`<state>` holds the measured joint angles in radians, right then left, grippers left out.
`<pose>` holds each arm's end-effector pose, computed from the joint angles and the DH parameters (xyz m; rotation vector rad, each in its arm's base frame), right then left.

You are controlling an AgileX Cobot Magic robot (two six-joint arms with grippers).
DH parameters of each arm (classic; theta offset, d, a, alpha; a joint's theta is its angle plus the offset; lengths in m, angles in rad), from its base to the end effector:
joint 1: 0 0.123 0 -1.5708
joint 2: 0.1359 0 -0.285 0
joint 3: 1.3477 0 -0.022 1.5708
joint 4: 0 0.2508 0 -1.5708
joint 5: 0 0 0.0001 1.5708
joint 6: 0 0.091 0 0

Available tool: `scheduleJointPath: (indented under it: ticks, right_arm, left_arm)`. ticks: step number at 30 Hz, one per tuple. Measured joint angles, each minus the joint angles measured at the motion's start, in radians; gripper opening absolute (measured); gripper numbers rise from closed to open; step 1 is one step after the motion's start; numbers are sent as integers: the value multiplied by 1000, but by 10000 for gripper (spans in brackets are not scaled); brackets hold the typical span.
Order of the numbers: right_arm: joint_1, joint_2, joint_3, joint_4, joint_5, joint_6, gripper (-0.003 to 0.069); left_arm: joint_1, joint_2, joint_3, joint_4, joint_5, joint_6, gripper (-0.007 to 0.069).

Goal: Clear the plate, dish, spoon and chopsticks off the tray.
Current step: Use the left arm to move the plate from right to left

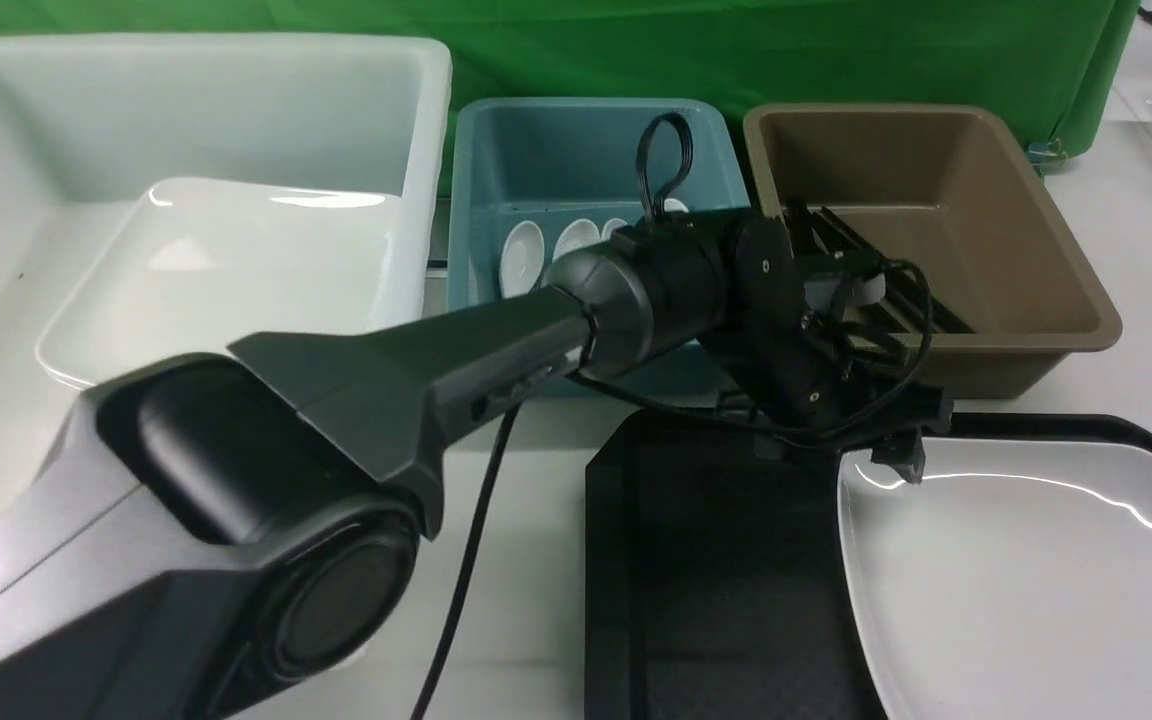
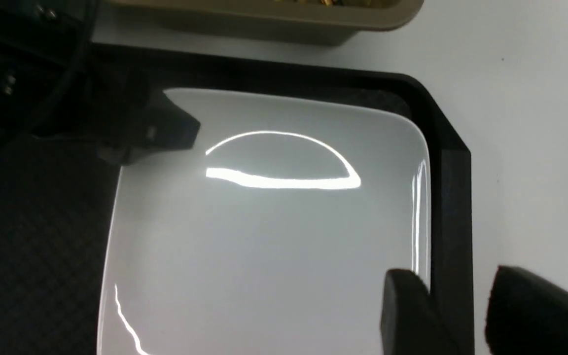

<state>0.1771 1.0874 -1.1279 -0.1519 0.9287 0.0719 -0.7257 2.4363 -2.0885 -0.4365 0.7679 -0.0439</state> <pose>0.2107 0.0265 0.3801 -0.1732 2.3534 -0.0672 0.3835 -0.3760 0.1610 0.5988 2.6197 -0.7694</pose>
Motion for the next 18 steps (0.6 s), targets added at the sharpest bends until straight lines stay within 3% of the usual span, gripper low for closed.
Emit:
scheduleJointPath:
  ticks: [5,10,11,18]
  right_arm:
    - [0,0,0,0,-11,1,272]
    - [0,0,0,0,-14,1,272]
    - [0,0,0,0,-14,1,272]
    - [0,0,0,-1,-14,-1,272]
  left_arm:
    - [-4,13,-1,-7,-15,15,412]
    - [-11,14,-1,27,10,-21,117]
    - [-7,9,-3,21,25,-42,92]
    - [19,-46,-9,102,191,-68,82]
